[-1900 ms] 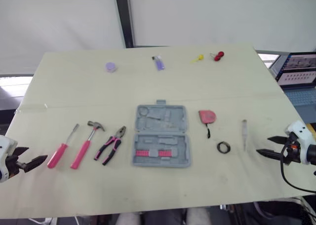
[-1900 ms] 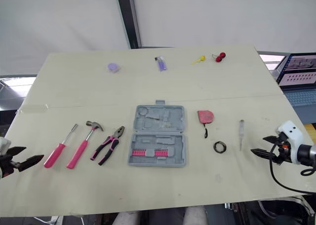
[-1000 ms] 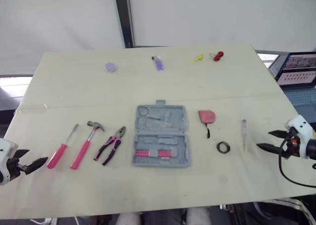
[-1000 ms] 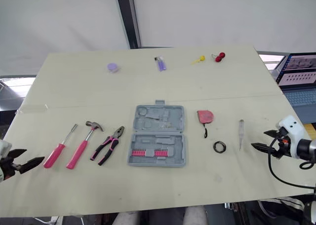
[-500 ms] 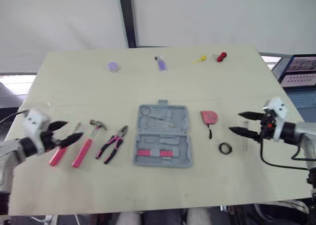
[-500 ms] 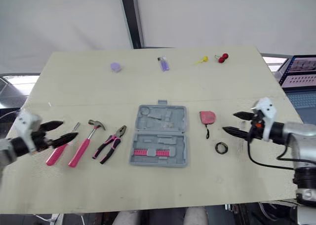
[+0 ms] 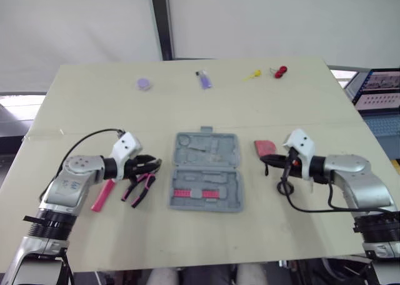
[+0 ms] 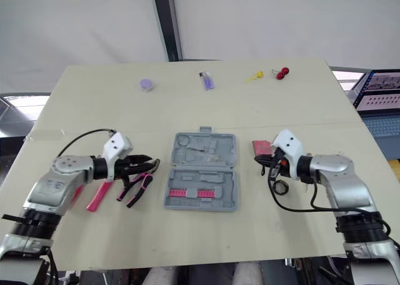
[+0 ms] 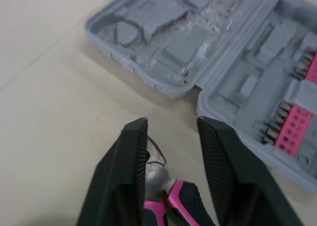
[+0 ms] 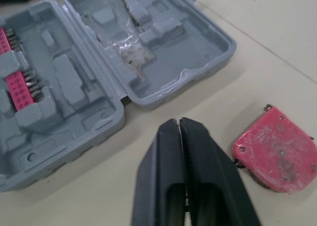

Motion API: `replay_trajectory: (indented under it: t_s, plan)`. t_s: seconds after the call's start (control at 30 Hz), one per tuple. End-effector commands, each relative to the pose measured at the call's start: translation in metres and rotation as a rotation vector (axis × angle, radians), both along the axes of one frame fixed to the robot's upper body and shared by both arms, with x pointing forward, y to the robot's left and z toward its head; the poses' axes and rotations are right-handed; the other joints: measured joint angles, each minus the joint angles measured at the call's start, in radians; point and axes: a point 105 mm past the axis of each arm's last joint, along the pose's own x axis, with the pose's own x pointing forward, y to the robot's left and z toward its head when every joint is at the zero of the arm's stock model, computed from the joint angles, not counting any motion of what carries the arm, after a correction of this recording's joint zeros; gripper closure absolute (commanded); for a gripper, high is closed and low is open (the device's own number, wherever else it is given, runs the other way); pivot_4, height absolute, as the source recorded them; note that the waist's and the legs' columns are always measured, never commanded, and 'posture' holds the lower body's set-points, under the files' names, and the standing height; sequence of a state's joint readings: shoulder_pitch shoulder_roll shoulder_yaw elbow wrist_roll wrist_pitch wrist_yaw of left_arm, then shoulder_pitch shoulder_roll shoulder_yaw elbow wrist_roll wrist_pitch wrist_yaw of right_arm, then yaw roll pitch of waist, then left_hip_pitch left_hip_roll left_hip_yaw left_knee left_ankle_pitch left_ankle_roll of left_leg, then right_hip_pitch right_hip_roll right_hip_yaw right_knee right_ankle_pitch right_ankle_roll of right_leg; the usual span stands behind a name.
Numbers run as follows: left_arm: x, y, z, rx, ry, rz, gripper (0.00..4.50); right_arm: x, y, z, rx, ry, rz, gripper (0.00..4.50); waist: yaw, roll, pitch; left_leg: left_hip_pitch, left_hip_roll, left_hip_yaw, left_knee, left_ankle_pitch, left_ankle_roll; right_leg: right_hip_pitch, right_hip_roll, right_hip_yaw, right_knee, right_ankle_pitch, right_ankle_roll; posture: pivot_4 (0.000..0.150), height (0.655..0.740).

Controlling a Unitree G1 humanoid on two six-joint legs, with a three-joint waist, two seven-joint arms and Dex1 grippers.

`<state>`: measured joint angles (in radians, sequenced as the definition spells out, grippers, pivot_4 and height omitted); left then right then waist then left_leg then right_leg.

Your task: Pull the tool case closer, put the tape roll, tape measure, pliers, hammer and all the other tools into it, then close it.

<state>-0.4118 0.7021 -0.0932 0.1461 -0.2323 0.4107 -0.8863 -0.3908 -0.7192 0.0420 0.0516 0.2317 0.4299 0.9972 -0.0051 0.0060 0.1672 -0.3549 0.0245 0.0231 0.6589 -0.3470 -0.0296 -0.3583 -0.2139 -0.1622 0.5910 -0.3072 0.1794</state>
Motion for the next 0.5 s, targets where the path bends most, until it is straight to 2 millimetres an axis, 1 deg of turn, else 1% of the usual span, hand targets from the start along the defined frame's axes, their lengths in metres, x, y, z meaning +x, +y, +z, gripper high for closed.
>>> replay_trajectory:
  t_s: [0.03, 0.1, 0.13, 0.23, 0.33, 0.5]
  plan:
    - [0.008, -0.011, 0.016, -0.03, -0.067, -0.026, 4.48, 0.002, 0.009, 0.017, 0.033, -0.067, 0.008, 4.5, 0.001, 0.0, 0.0, -0.001, 0.0, 0.0, 0.001, 0.0, 0.0, 0.0, 0.0, 0.0, 0.0, 0.0, 0.0, 0.15, 0.74]
    - [0.01, -0.011, 0.021, -0.062, -0.078, -0.017, 4.48, 0.003, 0.007, 0.021, 0.063, -0.073, -0.013, 4.5, 0.003, 0.0, 0.0, -0.001, 0.0, 0.0, 0.002, 0.0, 0.0, 0.0, 0.0, 0.0, 0.0, 0.0, 0.0, 0.15, 0.74]
    - [0.009, -0.011, 0.02, -0.061, -0.076, -0.016, 4.48, 0.003, 0.005, 0.019, 0.062, -0.07, -0.019, 4.5, 0.003, 0.0, 0.0, -0.002, 0.0, 0.0, 0.002, 0.0, 0.001, 0.0, 0.0, 0.0, 0.0, 0.0, 0.0, 0.15, 0.74]
    - [0.006, -0.01, 0.014, -0.036, -0.06, -0.029, 4.48, 0.0, 0.001, 0.013, 0.047, -0.05, -0.018, 4.5, 0.002, 0.0, 0.0, -0.001, 0.0, 0.0, 0.003, 0.0, 0.001, 0.0, 0.0, 0.0, 0.0, 0.0, 0.0, 0.15, 0.74]
    - [0.005, -0.008, 0.011, -0.025, -0.056, -0.025, 4.48, 0.001, 0.001, 0.011, 0.038, -0.043, -0.017, 4.5, 0.001, 0.0, 0.0, -0.001, 0.0, 0.0, 0.002, 0.0, 0.001, 0.0, 0.0, 0.0, 0.0, 0.0, 0.0, 0.15, 0.74]
    - [0.008, -0.008, -0.002, 0.027, -0.045, -0.018, 4.48, 0.004, 0.007, 0.001, -0.002, -0.016, -0.009, 4.5, 0.003, 0.0, 0.0, -0.001, 0.0, 0.0, 0.003, 0.0, 0.001, 0.0, 0.0, 0.0, 0.0, 0.0, 0.0, 0.15, 0.74]
